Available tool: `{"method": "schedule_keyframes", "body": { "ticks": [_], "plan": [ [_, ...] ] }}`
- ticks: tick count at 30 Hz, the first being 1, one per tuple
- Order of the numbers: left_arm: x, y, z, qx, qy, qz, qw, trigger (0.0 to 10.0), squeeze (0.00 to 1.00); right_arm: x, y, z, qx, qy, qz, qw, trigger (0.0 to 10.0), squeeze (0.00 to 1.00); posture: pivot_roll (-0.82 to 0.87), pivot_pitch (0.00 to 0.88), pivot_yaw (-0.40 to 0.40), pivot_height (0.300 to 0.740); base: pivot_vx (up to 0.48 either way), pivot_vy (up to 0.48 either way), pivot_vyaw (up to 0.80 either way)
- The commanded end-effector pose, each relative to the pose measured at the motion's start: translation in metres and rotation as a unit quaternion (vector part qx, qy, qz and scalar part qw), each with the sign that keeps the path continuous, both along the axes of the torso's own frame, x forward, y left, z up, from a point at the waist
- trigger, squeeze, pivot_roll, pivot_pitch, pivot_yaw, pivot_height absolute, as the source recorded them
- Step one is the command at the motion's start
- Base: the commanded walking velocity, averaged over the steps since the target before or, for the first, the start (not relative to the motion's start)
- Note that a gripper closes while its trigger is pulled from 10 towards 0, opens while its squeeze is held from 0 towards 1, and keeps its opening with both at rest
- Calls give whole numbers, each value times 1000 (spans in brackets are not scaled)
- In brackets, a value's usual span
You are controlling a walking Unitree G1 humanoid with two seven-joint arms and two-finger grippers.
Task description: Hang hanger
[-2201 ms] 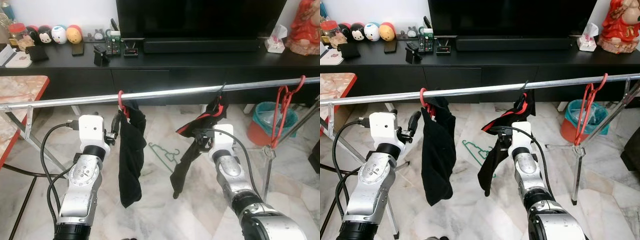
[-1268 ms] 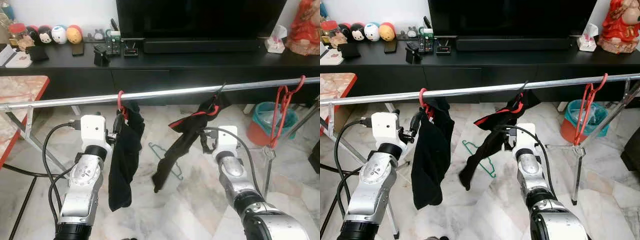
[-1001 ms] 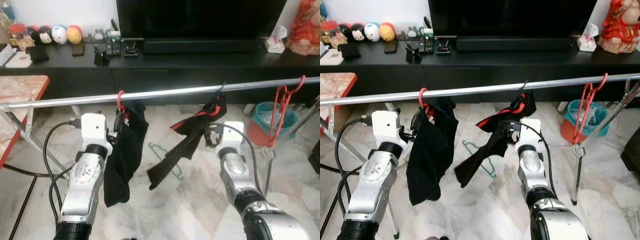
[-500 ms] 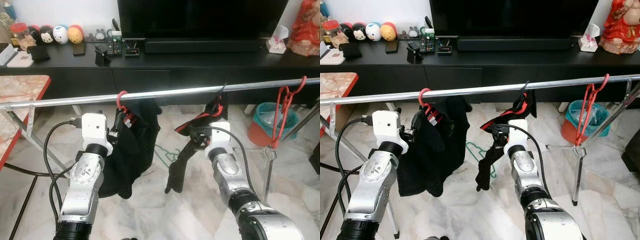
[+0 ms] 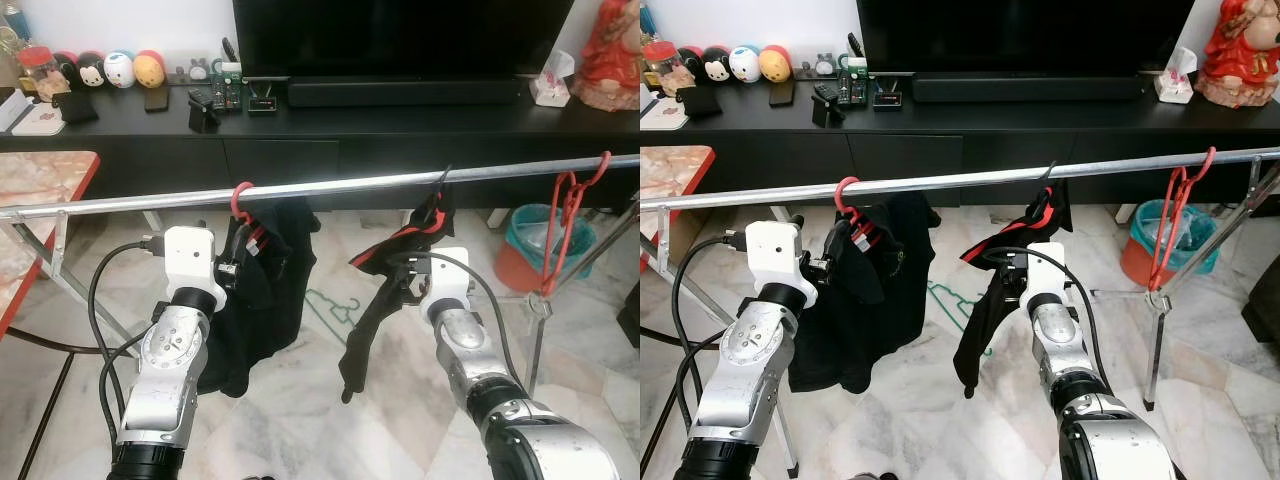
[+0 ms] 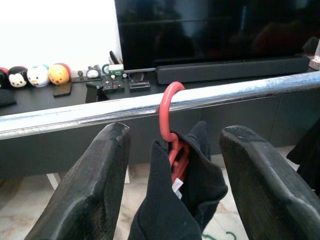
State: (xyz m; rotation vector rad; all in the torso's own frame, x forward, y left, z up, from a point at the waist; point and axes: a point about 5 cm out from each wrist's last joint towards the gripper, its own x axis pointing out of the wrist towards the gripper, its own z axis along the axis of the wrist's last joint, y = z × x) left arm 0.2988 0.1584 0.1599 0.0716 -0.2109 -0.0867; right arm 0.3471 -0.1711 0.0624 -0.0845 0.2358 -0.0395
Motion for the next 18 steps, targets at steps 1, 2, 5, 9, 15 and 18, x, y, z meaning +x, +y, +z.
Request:
{"method": "schedule_keyframes", "body": {
  "ticks": [1,2,5,9,15,18],
  "plan": [
    [1,-4,1,-1,4,-7,1000,10000,0,1,-7,0,-6,9,-22,1000,10000,0,30,65,-12,740,0,0,0],
    [1,-4,1,-1,4,-8,1000,10000,0,0,-9,-1,-13,15,-33,999,10000,0,30,65,-12,740,0,0,0],
    [1,-5,1,-2,5,-10,1000,10000,0,-1,-16,-2,-21,23,-59,998,10000,0,29,65,-11,740,0,0,0],
    [1,-5,0,-2,6,-11,1000,10000,0,-2,-20,-2,-19,19,-73,997,10000,0,29,65,-11,740,0,0,0],
    [2,-5,3,0,2,-9,1000,10000,0,3,-14,6,1,-5,-55,998,10000,0,33,65,-10,740,0,0,0],
    [2,-4,4,0,0,-9,1000,10000,0,3,-12,5,-1,0,-49,999,10000,0,36,64,-12,740,0,0,0]
  ]
}}
